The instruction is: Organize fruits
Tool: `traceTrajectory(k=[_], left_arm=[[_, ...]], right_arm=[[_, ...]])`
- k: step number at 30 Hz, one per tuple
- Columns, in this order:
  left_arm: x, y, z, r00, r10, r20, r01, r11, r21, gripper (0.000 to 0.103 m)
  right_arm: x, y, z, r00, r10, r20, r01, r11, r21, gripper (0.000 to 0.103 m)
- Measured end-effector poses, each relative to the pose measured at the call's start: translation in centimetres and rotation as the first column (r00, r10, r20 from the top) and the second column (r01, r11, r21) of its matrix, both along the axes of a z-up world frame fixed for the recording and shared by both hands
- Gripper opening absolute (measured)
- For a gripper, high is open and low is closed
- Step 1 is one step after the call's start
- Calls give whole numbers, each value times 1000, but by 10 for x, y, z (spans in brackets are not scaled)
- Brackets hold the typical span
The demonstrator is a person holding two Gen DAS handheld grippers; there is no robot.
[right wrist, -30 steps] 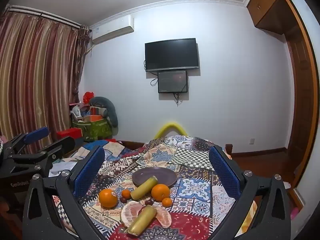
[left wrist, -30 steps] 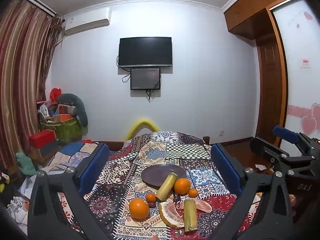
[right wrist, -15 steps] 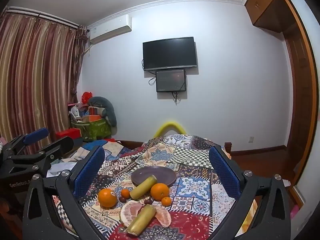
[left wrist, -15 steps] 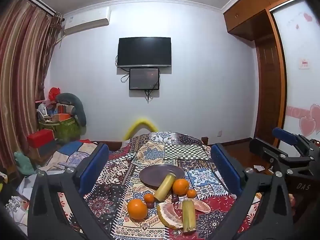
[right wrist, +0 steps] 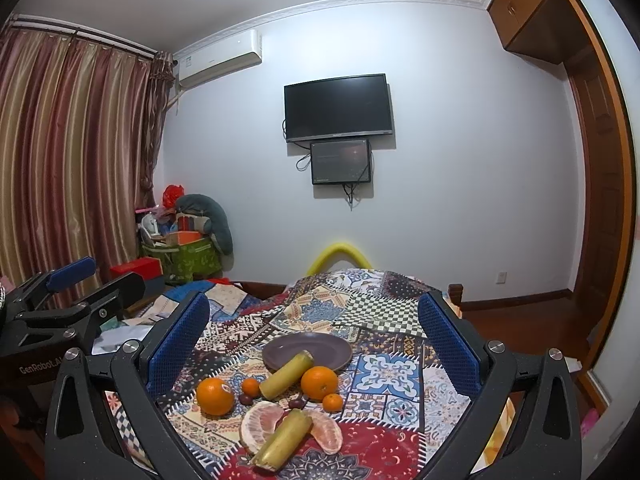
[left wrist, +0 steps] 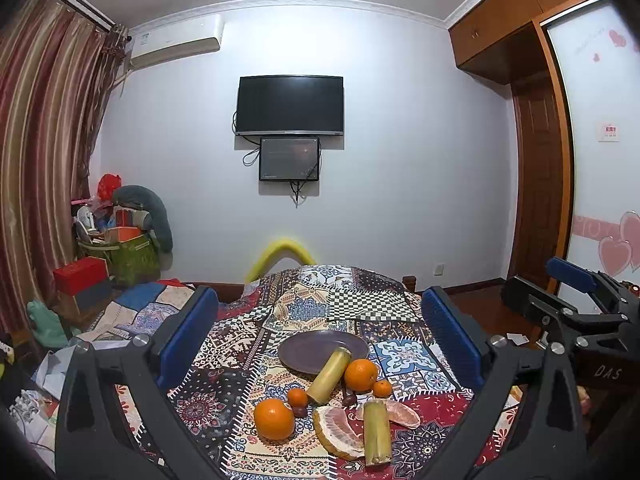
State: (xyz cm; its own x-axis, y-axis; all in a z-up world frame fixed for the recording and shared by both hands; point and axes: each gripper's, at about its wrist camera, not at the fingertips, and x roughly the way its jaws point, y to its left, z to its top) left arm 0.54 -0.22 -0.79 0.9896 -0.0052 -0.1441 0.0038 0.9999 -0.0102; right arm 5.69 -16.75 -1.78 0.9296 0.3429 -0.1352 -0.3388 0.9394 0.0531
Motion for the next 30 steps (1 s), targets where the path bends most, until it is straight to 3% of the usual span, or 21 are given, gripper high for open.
traceTrajectory(k=[30], left_arm=[[1, -2, 3, 1000, 1, 5, -1, 1000, -10, 103]], right_arm=[[-2, 3, -1, 1000, 5, -3, -5, 1000, 2, 103]])
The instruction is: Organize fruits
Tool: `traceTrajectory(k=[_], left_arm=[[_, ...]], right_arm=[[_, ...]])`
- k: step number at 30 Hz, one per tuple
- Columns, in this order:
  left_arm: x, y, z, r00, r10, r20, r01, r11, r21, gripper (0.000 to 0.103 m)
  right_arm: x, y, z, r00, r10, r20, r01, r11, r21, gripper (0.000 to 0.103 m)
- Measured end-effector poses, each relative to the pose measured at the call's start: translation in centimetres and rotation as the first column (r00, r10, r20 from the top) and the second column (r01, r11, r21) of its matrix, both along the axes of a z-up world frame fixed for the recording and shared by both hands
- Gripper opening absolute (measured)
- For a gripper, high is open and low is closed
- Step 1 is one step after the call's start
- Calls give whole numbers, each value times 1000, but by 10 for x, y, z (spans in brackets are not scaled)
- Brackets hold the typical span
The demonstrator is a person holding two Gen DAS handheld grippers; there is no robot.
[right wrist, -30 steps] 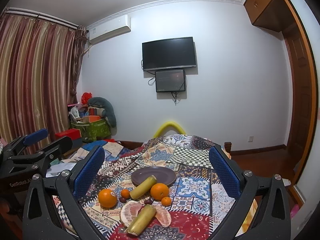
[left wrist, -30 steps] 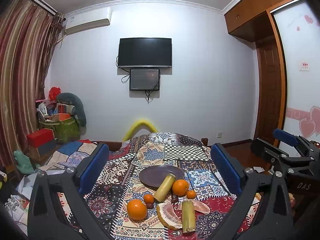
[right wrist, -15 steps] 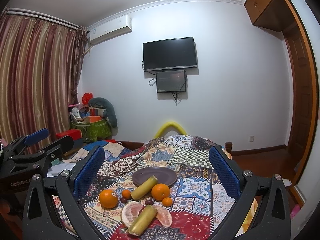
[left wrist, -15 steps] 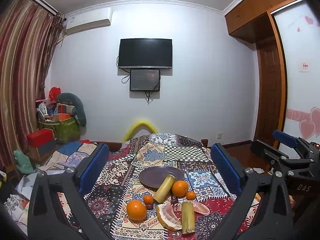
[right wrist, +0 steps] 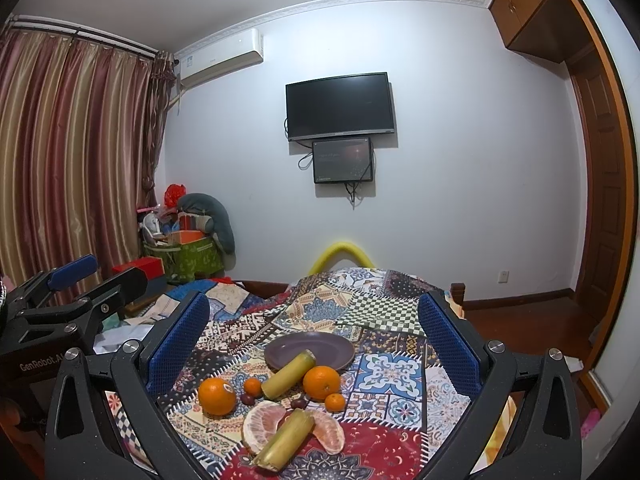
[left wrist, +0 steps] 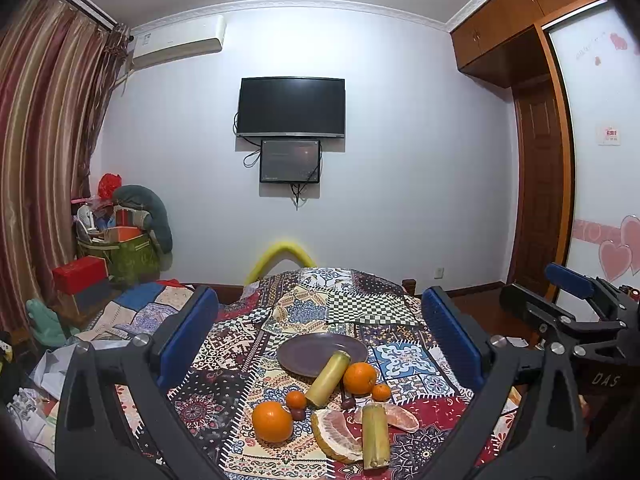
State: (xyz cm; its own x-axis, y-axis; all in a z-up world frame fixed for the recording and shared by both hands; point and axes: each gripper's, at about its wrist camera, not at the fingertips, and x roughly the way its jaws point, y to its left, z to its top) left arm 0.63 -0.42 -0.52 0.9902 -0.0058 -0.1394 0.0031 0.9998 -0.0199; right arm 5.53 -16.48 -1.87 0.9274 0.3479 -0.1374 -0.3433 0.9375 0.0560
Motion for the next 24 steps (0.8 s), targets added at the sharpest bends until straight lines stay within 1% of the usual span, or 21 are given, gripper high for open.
traceTrajectory(k=[20, 24], left_arm=[[1, -2, 0, 1000, 3, 2, -3, 1000, -9, 103], [0, 5, -1, 1000, 4, 1, -4, 1000, -20, 103]], right_arm=[[0, 1, -1, 1000, -3, -4, 3, 1000, 0, 103], [1, 2, -3, 1000, -5, -9, 5, 1000, -1, 103]])
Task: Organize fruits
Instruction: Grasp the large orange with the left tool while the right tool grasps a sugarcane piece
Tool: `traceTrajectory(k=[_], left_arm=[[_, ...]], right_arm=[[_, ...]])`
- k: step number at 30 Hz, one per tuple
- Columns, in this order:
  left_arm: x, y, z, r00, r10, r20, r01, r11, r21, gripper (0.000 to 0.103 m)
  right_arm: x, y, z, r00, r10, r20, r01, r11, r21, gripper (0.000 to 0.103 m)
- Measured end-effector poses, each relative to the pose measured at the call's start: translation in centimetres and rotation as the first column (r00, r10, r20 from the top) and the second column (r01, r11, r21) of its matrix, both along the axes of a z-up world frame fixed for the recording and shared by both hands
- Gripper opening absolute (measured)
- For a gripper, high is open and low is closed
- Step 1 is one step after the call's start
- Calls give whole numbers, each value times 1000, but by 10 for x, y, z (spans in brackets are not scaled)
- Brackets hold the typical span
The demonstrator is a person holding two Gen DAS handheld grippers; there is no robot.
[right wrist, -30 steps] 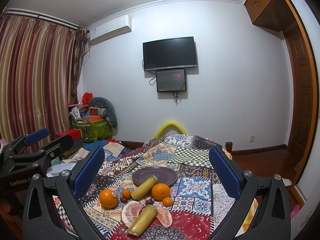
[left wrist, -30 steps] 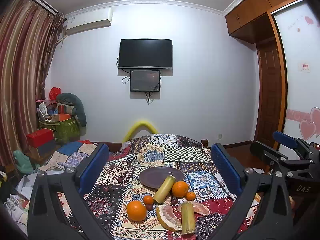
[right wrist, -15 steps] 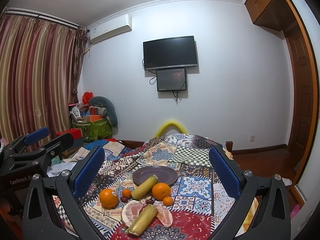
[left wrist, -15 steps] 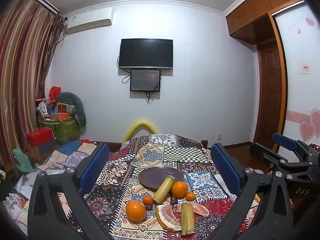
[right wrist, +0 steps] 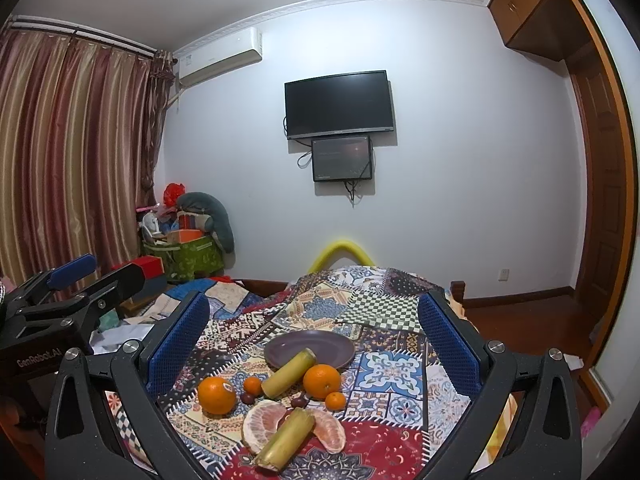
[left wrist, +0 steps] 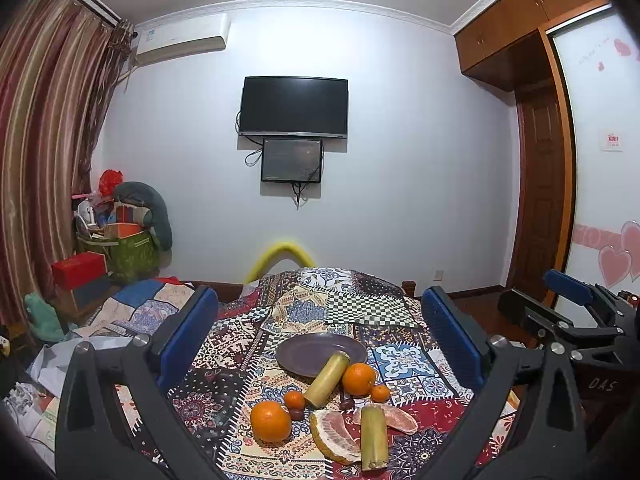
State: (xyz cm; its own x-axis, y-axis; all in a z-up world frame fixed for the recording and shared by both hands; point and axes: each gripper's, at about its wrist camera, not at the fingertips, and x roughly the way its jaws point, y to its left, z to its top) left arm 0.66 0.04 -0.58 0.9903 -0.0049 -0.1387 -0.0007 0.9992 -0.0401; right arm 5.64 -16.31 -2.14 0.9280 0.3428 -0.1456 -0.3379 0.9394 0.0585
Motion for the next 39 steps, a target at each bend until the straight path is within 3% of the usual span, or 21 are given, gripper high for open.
traceTrajectory(k=[8, 14, 21, 26, 34, 36, 39], left_arm=[[9, 5, -9, 999, -17, -34, 17, 1000, 4, 103], [29, 21, -26, 993, -17, -118, 16, 1000, -6, 102], [57, 41, -53, 970, 4, -244, -8, 1000, -17, 88], [72, 59, -73, 949, 28, -313, -29, 1000, 1, 78], [96, 92, -105, 907, 32, -421, -31, 999, 9, 76], [99, 94, -114, 897, 29, -441, -30, 1000, 6, 76], [105, 96, -129, 878, 13, -478, -14, 1000, 1, 76]], right_arm=[[8, 1, -5, 999, -4, -41, 4, 1000, -7, 103], [18, 6, -18, 997, -3, -74, 0, 999, -45, 103], [41, 19, -49, 984, -1, -177, -19, 993, -115, 103], [61, 26, -70, 956, -10, -294, -37, 987, -155, 103], [81, 34, -102, 897, 4, -443, -84, 983, -161, 103], [85, 41, -110, 883, 0, -470, -95, 979, -179, 100], [92, 48, -122, 857, 8, -515, -121, 975, -186, 86]])
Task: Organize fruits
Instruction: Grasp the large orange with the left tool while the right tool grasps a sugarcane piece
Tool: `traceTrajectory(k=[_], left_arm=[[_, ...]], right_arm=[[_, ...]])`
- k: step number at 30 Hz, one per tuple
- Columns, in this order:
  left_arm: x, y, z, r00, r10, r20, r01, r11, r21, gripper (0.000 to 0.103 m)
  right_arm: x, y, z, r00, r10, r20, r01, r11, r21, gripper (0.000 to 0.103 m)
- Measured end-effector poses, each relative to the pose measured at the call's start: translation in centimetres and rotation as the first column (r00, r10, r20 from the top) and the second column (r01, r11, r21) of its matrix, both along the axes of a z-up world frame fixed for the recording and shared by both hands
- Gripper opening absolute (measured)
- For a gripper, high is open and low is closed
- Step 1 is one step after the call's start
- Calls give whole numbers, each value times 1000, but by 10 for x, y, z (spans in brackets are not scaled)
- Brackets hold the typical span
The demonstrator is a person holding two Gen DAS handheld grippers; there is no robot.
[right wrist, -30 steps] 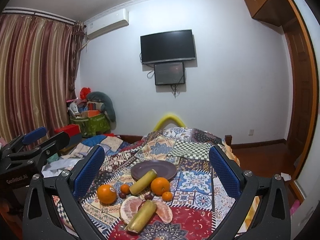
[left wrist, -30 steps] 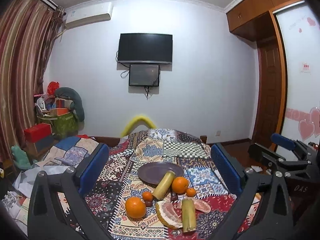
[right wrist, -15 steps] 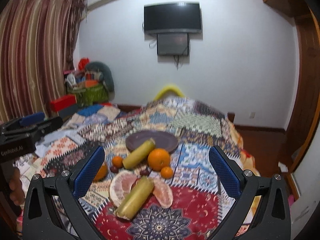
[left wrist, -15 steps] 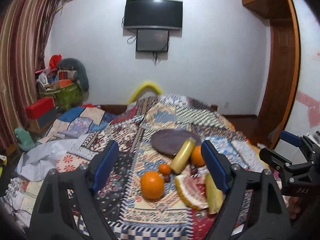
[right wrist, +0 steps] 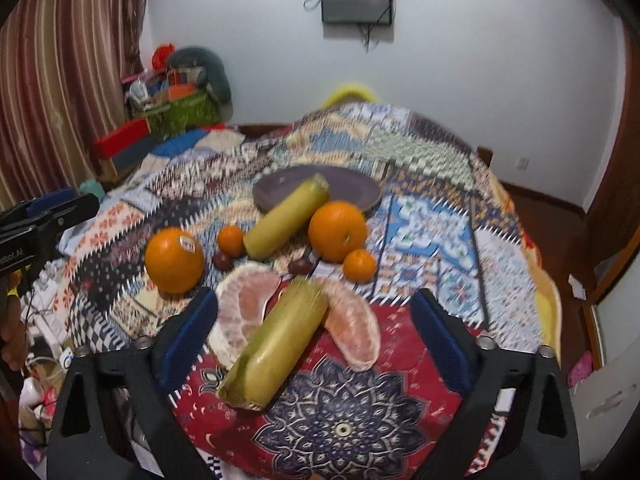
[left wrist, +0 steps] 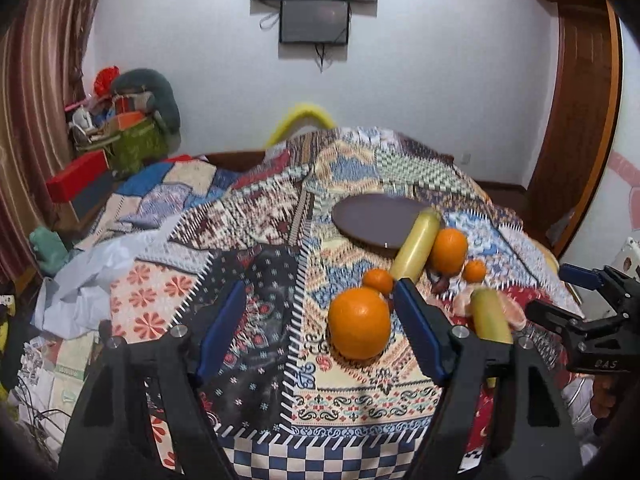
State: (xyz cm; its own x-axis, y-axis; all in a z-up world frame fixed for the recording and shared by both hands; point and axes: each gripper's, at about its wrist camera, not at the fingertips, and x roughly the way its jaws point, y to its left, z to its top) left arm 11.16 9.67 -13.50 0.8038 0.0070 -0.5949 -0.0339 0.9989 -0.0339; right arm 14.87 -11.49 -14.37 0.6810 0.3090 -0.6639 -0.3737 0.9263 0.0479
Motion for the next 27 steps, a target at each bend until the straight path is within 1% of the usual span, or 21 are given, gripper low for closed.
traceTrajectory(k=[1, 2, 5, 7, 9, 10, 13, 15, 17, 19, 27], left_arm=[[2, -1, -5, 1000, -8, -11, 8, 1000, 0, 76], [5, -2, -10, 1000, -17, -23, 17, 1000, -1, 76], [11, -6, -24, 998, -36, -60, 36, 999, -5, 76], [16, -8, -32, 995, -48, -85, 47, 999, -16, 76], [22, -10, -39, 992, -62, -111, 59, 998, -30, 76], [25, -11, -42, 990, -67, -121, 63, 997, -34, 76], [33, -15, -49, 987, -77, -138, 73, 997, -39, 76], [36, -16, -51, 986, -80, -143, 75, 996, -40, 76], [40, -18, -55, 985, -79, -152, 74, 997, -39, 76], [45, -19, -61, 984, -74, -164, 68, 997, -41, 76], [62, -20, -75, 978, -59, -199, 46, 997, -68, 76]], right_arm=[[2, 2, -5, 1000, 7, -29, -7, 1000, -1, 81], [5, 3, -9, 999, 9, -47, -9, 1000, -1, 78], [12, 5, -21, 993, 19, -116, -17, 1000, 15, 71], [16, 5, -27, 988, 15, -153, -12, 1000, 21, 69], [17, 6, -31, 985, 13, -173, -9, 1000, 25, 66], [18, 6, -33, 983, 15, -184, -10, 1000, 28, 63], [19, 8, -37, 978, 19, -206, -13, 1000, 28, 61], [22, 11, -40, 975, 23, -221, -19, 1000, 22, 56], [24, 12, -44, 969, 39, -246, -30, 999, 41, 51], [26, 14, -46, 963, 52, -266, -38, 998, 56, 49], [34, 17, -55, 954, 70, -291, -48, 995, 83, 49]])
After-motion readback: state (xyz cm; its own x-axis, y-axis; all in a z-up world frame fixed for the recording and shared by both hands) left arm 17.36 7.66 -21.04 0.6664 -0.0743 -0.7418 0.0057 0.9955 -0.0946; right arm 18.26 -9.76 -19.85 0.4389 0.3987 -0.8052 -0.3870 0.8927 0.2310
